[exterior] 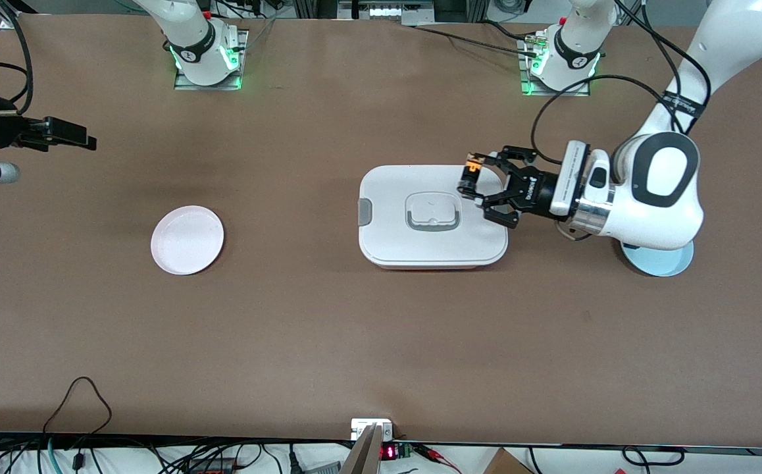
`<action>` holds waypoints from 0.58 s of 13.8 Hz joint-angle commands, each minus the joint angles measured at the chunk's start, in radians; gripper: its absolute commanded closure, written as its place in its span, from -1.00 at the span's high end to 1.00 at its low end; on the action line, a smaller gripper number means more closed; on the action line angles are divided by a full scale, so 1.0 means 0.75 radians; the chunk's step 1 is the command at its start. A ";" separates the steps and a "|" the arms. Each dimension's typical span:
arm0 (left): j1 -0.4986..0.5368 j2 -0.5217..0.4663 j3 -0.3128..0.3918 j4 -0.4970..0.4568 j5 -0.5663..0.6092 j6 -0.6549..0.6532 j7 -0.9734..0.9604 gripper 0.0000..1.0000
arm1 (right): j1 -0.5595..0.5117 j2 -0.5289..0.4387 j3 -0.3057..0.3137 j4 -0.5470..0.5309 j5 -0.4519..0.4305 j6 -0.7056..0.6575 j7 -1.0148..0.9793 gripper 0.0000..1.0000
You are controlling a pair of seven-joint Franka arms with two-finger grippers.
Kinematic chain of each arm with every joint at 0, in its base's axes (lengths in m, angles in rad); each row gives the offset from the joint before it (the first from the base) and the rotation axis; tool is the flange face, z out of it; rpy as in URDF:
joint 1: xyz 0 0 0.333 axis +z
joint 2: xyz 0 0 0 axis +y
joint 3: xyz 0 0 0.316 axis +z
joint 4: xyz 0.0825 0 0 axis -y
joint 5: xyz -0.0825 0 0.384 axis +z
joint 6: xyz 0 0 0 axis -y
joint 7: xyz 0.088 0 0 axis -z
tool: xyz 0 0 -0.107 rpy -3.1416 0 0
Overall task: Transfer orange switch to right arm and place
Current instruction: 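Carry the switch over the white box while the right gripper approaches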
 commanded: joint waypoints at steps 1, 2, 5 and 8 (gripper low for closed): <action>-0.004 0.003 -0.090 -0.039 -0.142 0.125 0.032 -0.98 | -0.046 0.042 -0.015 0.042 0.213 -0.029 -0.037 1.00; -0.004 0.001 -0.121 -0.045 -0.179 0.176 0.036 -0.98 | -0.047 0.042 -0.015 0.040 0.277 -0.029 -0.037 1.00; -0.031 0.001 -0.170 -0.063 -0.229 0.267 0.036 -1.00 | -0.030 0.068 -0.007 0.009 0.595 -0.039 -0.010 1.00; -0.049 0.001 -0.172 -0.068 -0.257 0.301 0.036 -1.00 | 0.037 0.101 -0.003 -0.038 0.859 -0.012 0.008 1.00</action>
